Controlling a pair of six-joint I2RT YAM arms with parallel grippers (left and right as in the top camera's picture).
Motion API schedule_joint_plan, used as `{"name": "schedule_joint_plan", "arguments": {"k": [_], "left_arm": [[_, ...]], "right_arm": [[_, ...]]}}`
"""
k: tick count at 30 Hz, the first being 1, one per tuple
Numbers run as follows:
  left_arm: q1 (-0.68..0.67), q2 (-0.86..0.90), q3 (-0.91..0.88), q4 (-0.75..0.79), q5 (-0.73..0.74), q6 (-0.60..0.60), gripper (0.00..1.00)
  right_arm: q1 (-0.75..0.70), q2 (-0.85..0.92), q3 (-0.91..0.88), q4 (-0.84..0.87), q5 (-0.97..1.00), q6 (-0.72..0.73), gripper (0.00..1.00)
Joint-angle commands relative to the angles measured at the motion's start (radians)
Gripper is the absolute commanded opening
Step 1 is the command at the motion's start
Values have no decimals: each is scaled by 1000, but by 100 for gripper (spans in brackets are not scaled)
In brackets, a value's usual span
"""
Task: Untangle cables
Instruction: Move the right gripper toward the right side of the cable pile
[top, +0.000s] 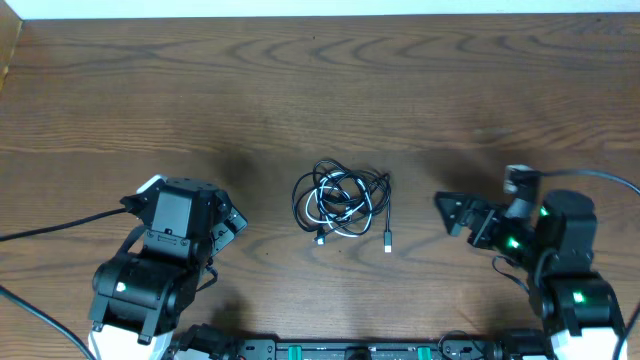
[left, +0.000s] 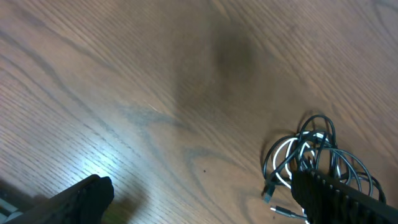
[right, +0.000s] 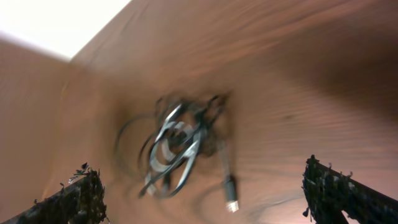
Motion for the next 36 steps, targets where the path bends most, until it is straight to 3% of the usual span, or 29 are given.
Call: {"name": "schedule_joint_plan", "arguments": {"k": [1,14,19,36], "left_arm": [[4,8,-9,-5,-3,16,98],[4,14,-9,-5,-3,16,98],[4,14,-9,-5,-2,16,98],[4,14,-9,-5,-3,16,98]], "right_arm": [[43,58,16,7,-154,-57,99],[163,232,11,171,-136,-39,99],[202,309,11,153,30,71,99],[319,460,11,180,93,43,96]]}}
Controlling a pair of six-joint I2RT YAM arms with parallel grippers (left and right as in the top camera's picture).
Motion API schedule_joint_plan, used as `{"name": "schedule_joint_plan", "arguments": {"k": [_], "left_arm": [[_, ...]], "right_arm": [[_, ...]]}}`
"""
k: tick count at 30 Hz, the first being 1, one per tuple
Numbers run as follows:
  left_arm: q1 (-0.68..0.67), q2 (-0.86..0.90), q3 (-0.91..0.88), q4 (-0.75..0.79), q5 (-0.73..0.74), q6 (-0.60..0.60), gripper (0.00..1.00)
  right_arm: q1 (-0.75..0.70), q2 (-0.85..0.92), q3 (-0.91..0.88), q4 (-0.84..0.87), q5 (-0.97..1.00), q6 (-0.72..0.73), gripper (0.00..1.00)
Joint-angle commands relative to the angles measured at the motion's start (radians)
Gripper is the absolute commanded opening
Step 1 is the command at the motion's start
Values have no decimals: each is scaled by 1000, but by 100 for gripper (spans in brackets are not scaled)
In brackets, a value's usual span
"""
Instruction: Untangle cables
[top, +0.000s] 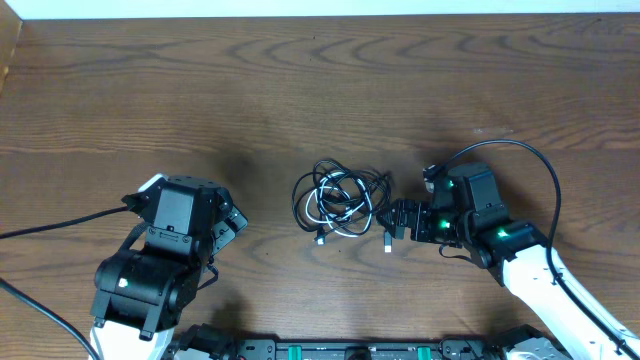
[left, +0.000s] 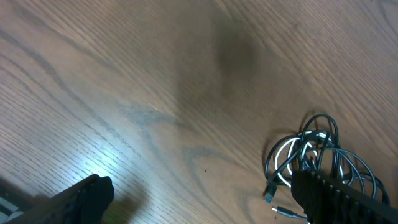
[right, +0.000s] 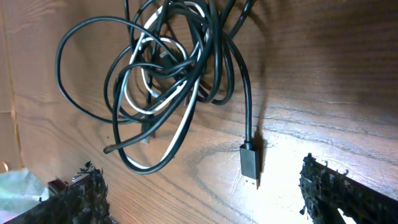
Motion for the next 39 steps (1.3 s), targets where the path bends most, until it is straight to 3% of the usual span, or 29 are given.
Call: {"name": "schedule_joint_plan", "arguments": {"k": [1,34,39], "left_arm": [[4,4,-9,-5,-2,16,98],[4,4,-9,-5,-2,16,98],[4,4,-9,-5,-2,16,98]], "right_arm": [[8,1,11,2,32,1,96],[10,1,11,-46,51,12,99],[10,1,11,103,34,11,99]]}}
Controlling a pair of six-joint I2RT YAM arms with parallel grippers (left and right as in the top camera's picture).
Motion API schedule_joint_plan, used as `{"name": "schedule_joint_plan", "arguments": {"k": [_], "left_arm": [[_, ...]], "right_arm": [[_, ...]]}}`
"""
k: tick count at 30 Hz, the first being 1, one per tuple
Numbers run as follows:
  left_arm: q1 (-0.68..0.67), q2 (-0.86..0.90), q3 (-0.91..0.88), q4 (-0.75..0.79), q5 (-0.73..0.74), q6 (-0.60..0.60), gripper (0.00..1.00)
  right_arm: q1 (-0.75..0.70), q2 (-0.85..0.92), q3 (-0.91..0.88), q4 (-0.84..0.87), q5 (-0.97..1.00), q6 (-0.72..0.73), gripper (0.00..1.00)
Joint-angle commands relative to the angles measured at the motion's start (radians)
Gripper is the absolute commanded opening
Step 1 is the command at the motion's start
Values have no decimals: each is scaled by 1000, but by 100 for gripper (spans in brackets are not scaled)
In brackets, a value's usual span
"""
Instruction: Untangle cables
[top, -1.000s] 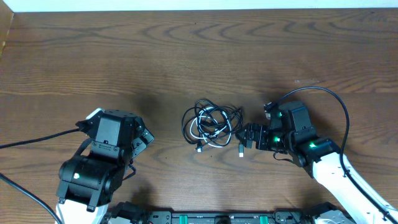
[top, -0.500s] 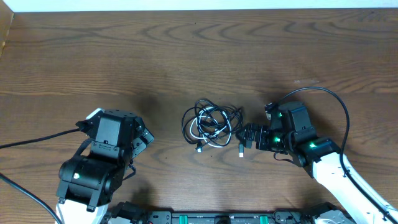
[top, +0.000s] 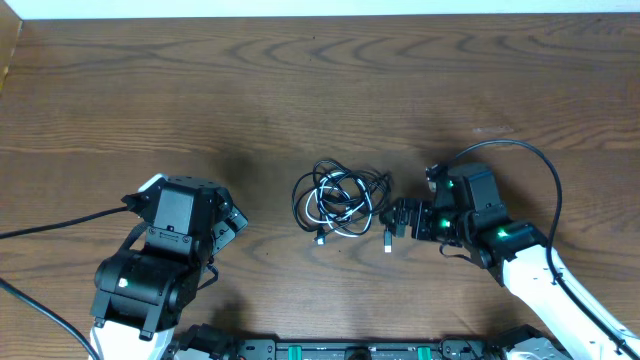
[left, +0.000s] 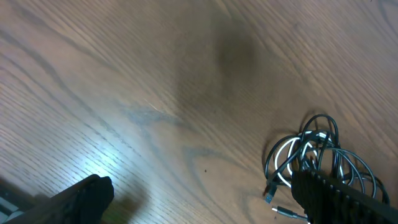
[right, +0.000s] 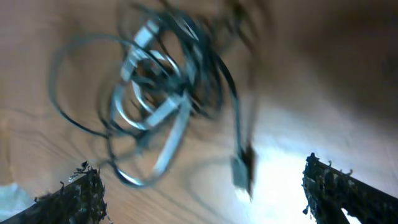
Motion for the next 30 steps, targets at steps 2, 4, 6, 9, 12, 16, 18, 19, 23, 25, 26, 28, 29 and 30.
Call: {"name": "schedule_joint_plan", "arguments": {"k": [2,4,6,9,12,16,18,19,23,25,26,28,29,30], "left_arm": [[4,4,-9,-5,-2,16,98],[4,4,-9,-5,-2,16,98],[4,4,-9,-5,-3,16,98],[4,4,-9,-5,-3,16,98],[4,4,-9,-5,-3,16,98],[4,4,-9,-5,-3,16,98],[4,4,-9,-5,-3,16,98],[4,4,-9,-5,-2,16,98],[4,4,-9,-5,-2,16,98],[4,4,-9,-5,-3,16,98],[4,4,-9,-5,-3,16,98],[4,4,-9,-5,-3,16,98],[4,4,-9,-5,-3,16,98],[4,4,-9,-5,-3,16,98]], "right_arm": [[10,1,13,169,-62,3,99],[10,5,25,221,-79,34,99],[10,16,46,223,-66,43,99],[11,43,63,228,-47,55,99],[32,79,63,256,-46,101,99],[90,128,63,259,-42,124,99],[117,149,63,266,-41,134,99],[130,158,63,275,-41,143,99],[166,171,63,343,-42,164,99],[175,171,63,374,-43,174,99],[177,171,63,381,-43,179,99],[180,171,63,379,-42,177,99],[180,171,63,372,-42,176,99],[180,171,63,363,-42,167,99]]}}
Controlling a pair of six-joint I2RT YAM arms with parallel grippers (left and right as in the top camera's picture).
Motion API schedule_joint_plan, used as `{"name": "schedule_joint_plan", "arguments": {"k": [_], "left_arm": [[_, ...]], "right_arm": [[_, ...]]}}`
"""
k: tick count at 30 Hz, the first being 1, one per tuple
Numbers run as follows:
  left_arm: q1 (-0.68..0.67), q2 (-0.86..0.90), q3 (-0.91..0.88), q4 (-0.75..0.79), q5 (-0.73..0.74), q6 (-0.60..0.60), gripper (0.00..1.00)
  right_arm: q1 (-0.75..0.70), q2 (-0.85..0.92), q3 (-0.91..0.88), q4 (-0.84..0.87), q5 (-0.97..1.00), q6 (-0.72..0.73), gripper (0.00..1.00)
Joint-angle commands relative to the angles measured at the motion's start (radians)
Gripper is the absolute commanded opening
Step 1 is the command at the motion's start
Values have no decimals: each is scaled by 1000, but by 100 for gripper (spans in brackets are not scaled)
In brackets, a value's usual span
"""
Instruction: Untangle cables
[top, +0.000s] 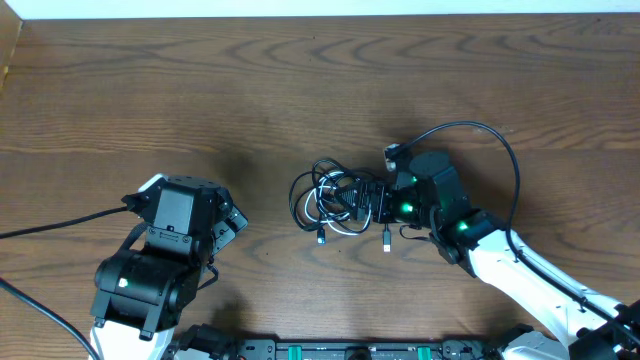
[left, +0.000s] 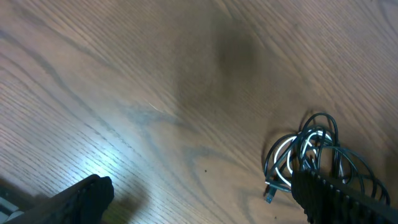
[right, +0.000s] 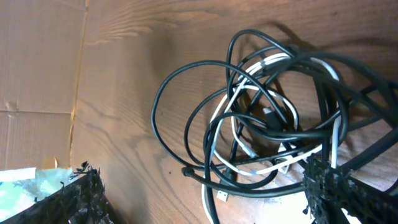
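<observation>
A tangle of black and white cables (top: 338, 205) lies in the middle of the wooden table, with a loose plug end (top: 386, 240) trailing at its lower right. My right gripper (top: 372, 204) hangs over the tangle's right side. In the right wrist view it (right: 211, 202) stands open, and loops of black cable (right: 249, 124) and a white cable (right: 273, 165) run between its fingers (right: 78, 196). My left gripper (top: 234, 222) stands open well to the left of the tangle. The left wrist view shows the gripper (left: 199, 205) with the tangle (left: 311, 155) beside its right finger.
The bare brown tabletop (top: 320, 90) runs all round the cables, with a white strip along its far edge. Cardboard (right: 37, 62) lies at the table's left end. The arms' base rail (top: 350, 350) runs along the near edge.
My right gripper has moved left, from beside the loose plug end to over the right side of the tangle. The tangle and the left arm stay where they were.
My right arm was first folded back at the table's right, its gripper open and far from the cables. It then stood stretched out beside the loose plug, stayed there, and now hangs over the tangle's right side. The left arm has not moved.
</observation>
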Motion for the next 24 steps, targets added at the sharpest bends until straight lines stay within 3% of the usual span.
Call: {"name": "schedule_joint_plan", "arguments": {"k": [1,24], "left_arm": [[4,3,-9,-6,-3,16,98],[4,3,-9,-6,-2,16,98]], "right_arm": [[5,1,18,-15,2,-10,99],[5,1,18,-37,40,-30,99]]}}
